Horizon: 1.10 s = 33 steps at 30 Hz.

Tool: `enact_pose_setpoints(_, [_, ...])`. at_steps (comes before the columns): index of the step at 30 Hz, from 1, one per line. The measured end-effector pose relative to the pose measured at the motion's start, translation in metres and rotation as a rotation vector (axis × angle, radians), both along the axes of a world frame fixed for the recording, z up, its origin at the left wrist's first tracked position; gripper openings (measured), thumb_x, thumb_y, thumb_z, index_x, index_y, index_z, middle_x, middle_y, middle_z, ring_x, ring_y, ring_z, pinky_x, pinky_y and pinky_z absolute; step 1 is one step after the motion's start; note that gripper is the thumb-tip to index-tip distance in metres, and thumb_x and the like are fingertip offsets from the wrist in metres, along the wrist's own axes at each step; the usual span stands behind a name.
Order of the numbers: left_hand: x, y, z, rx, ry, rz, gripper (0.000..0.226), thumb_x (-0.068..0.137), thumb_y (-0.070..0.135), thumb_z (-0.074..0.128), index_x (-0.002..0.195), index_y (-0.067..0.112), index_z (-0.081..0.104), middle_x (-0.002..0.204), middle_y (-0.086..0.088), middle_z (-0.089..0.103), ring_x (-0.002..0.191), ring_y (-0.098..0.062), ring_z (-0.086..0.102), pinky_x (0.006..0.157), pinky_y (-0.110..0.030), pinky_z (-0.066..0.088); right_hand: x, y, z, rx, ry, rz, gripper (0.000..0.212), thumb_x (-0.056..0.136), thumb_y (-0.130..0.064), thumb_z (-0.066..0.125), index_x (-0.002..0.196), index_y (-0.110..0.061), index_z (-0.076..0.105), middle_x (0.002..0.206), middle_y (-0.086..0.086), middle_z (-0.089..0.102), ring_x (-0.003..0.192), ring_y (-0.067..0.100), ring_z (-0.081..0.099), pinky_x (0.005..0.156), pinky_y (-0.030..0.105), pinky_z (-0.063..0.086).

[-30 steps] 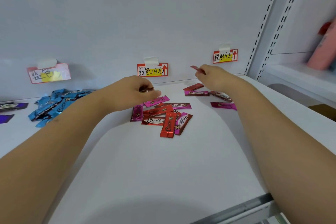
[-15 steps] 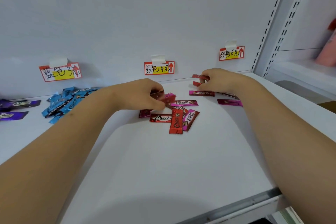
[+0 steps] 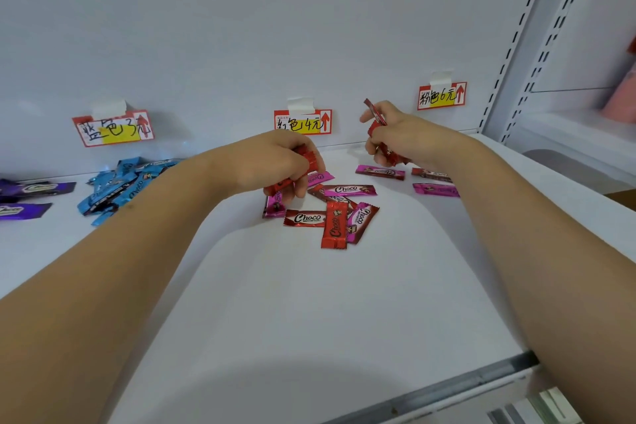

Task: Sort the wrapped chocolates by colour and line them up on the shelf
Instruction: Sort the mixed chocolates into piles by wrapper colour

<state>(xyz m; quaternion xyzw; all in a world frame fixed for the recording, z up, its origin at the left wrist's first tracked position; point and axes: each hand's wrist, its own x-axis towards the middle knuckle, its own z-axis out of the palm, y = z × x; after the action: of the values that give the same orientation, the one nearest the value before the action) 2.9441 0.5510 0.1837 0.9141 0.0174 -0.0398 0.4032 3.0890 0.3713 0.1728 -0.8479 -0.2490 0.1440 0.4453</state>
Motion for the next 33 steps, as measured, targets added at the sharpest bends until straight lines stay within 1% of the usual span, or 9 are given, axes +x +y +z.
enact_pose_setpoints(2, [0.000,-0.002,-0.001,0.062,0.036,0.012,0.026,0.088,-0.001,0.044,0.101,0.012,0.064,0.068,-0.003,0.057,0.051,-0.014,0.048,0.047,-0.022,0.034,-0.002,0.003,-0.001,-0.049,-0.036,0.026,0.035,0.094,-0.001,0.034,0.115,-0.021,0.052,0.083,0.005,0.053,0.058,0.015,0.054,0.060,0.028,0.043])
enact_pose_setpoints(4, [-0.001,-0.004,0.000,0.205,0.050,0.000,0.010,0.093,0.022,0.057,0.096,0.017,0.065,0.069,0.004,0.052,0.058,-0.011,0.047,0.056,-0.023,0.036,-0.004,0.006,-0.002,-0.100,-0.084,0.038,0.029,0.094,-0.003,0.033,0.102,-0.019,0.056,0.078,0.003,0.049,0.057,0.013,0.051,0.057,0.025,0.040])
enact_pose_setpoints(7, [-0.001,-0.006,0.002,0.433,0.054,-0.078,0.050,0.079,0.064,0.065,0.092,0.017,0.064,0.076,0.005,0.052,0.071,-0.013,0.049,0.067,-0.027,0.037,-0.006,0.007,-0.003,-0.188,-0.200,0.028,0.024,0.098,-0.012,0.035,0.094,-0.018,0.057,0.080,0.000,0.048,0.066,0.016,0.046,0.062,0.028,0.043])
enact_pose_setpoints(9, [-0.003,-0.011,0.003,0.490,0.088,-0.111,0.059,0.071,0.071,0.066,0.094,0.017,0.066,0.075,0.005,0.051,0.070,-0.013,0.048,0.064,-0.026,0.035,-0.007,0.008,-0.003,-0.215,-0.271,0.034,0.021,0.099,-0.016,0.039,0.096,-0.017,0.059,0.079,-0.004,0.049,0.068,0.014,0.044,0.061,0.026,0.040])
enact_pose_setpoints(13, [-0.005,-0.014,0.003,0.500,0.136,-0.169,0.051,0.073,0.062,0.073,0.096,0.018,0.067,0.067,0.007,0.049,0.063,-0.011,0.046,0.060,-0.025,0.034,-0.010,0.011,-0.003,-0.286,-0.341,0.125,0.021,0.097,-0.036,0.054,0.099,-0.016,0.061,0.080,-0.005,0.053,0.070,0.012,0.047,0.061,0.023,0.036])
enact_pose_setpoints(17, [-0.005,-0.009,0.003,0.455,0.112,-0.194,0.038,0.079,0.049,0.075,0.093,0.014,0.066,0.063,0.009,0.049,0.061,-0.011,0.045,0.061,-0.025,0.034,-0.022,0.006,0.004,-0.525,-0.267,0.293,0.037,0.080,-0.064,0.065,0.095,-0.031,0.065,0.083,-0.004,0.062,0.069,0.012,0.052,0.063,0.027,0.042])
enact_pose_setpoints(22, [-0.003,-0.003,0.001,0.435,0.092,-0.200,0.028,0.082,0.033,0.076,0.069,0.029,0.052,0.057,0.013,0.047,0.052,-0.005,0.045,0.057,-0.019,0.035,-0.021,-0.001,0.012,-0.679,-0.198,0.390,0.030,0.078,-0.052,0.075,0.083,-0.026,0.061,0.078,-0.004,0.060,0.071,0.016,0.050,0.065,0.028,0.042])
enact_pose_setpoints(27, [-0.001,-0.002,0.001,0.429,0.067,-0.189,0.029,0.086,0.025,0.072,0.071,0.034,0.050,0.065,0.013,0.053,0.054,-0.002,0.051,0.050,-0.009,0.037,-0.012,-0.013,0.017,-0.739,-0.178,0.303,0.025,0.080,-0.041,0.077,0.088,-0.024,0.061,0.088,0.000,0.060,0.074,0.017,0.051,0.068,0.030,0.045])
enact_pose_setpoints(33, [-0.004,-0.001,0.000,0.471,0.085,-0.201,0.019,0.081,0.024,0.072,0.092,0.021,0.057,0.081,0.006,0.054,0.071,-0.012,0.051,0.063,-0.022,0.039,-0.028,-0.001,0.018,-0.713,-0.309,0.304,0.046,0.069,-0.072,0.069,0.092,-0.031,0.064,0.090,-0.006,0.060,0.079,0.013,0.055,0.069,0.029,0.043])
